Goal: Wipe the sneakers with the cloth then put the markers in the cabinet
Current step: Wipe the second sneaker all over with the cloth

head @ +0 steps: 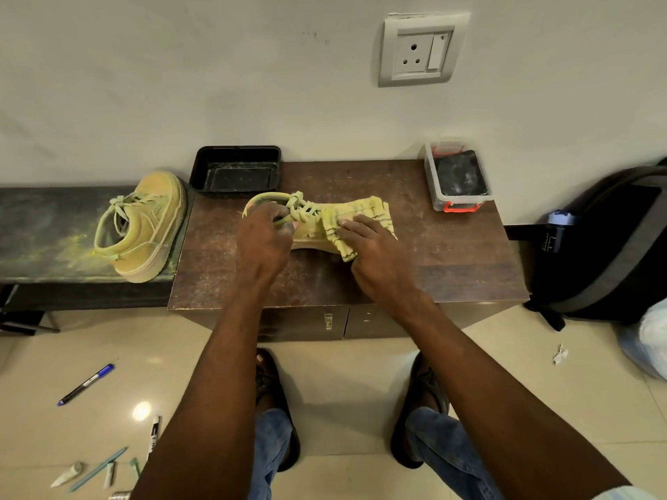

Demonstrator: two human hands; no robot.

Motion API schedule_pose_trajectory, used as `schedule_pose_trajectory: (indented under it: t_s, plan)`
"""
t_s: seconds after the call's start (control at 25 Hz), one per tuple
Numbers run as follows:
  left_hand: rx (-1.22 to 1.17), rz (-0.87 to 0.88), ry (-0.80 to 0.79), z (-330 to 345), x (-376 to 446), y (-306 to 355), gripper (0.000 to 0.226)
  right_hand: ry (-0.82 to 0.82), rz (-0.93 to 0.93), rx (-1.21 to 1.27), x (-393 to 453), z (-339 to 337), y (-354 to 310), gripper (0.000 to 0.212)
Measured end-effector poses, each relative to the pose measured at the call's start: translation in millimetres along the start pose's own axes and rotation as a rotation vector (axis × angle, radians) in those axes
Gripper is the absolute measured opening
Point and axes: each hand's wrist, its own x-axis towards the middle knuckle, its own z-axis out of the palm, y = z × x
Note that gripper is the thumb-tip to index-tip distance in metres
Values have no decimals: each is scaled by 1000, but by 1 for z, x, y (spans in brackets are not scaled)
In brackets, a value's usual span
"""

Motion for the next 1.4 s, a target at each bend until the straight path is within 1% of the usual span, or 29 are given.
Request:
schedule_pose_trajectory:
  t_s: [0.04,0.12,0.16,0.2,0.28,0.32,0.36,0.4,0.44,0.48,0.56,0.6,0.64,0.72,0.76,0.8,0.84,0.88,0.92,1.0,1.04,1.08,1.16,1.2,1.24,1.28,1.32,1.36,1.4]
  plan:
    - [-4,14,-12,-4,-1,0,17,-8,39,0,1,-3,4,58]
    - [-15,38,-33,-11,-2,-2,14,53,289,20,6,-10,16,53]
    - [-23,41,-42,-13,-2,-4,13,89,318,33,6,-11,17,52]
    - [-32,42,-51,-14,-2,-5,12,84,242,49,5,-12,12,52]
    - [-38,49,-67,-15,-2,-6,13,-12,17,39,2,-6,2,56]
    - [-40,52,-71,-15,-2,-6,14,-35,16,29,3,-6,0,56]
    - [-45,53,-70,-16,-2,-6,15,-20,122,24,5,-8,2,55]
    - [-50,52,-64,-16,-2,-7,15,33,256,32,8,-10,5,54]
    - [-47,51,-58,-17,-2,-7,16,79,327,46,9,-13,7,53]
    - [-38,49,-56,-16,-2,-7,17,96,281,65,8,-14,7,55]
    - [-19,49,-60,-14,0,-8,16,6,58,96,3,-10,4,58]
    - [-16,48,-63,-13,0,-8,15,-40,20,84,2,-9,5,58]
    - [-16,45,-66,-13,0,-7,15,-36,88,65,3,-10,8,56]
    - [-13,41,-59,-14,1,-7,16,69,328,52,6,-12,13,53]
    - [-10,41,-55,-14,0,-7,16,98,330,66,6,-13,12,53]
    - [-10,42,-56,-13,0,-7,16,74,228,89,5,-12,10,56]
    - [-7,48,-58,-12,0,-7,18,10,99,103,2,-8,6,58]
    - [-3,55,-65,-10,0,-7,22,-48,14,94,0,-4,7,60]
    - [1,63,-75,-8,0,-6,27,-74,30,70,1,-3,9,60]
    - [6,73,-87,-6,0,-5,29,9,277,47,6,-7,15,57]
    - [2,77,-84,-7,-1,-4,27,59,336,58,8,-8,14,56]
    - [1,82,-75,-8,-1,-3,26,78,286,76,8,-7,12,56]
    - [3,92,-54,-7,-3,0,27,-7,82,69,5,-2,5,60]
    - [0,87,-49,-7,-3,1,27,-38,60,37,4,0,5,60]
    - [-8,83,-48,-6,-4,1,28,-30,138,12,5,0,7,59]
    - [-15,85,-45,-7,-4,1,27,10,259,5,7,-1,8,57]
    - [-17,90,-44,-7,-3,0,27,54,328,16,9,-2,7,56]
    - [-15,96,-43,-8,-3,-1,27,76,291,36,9,-3,3,56]
    - [-16,98,-43,-7,-2,-2,26,57,182,54,7,-2,-1,56]
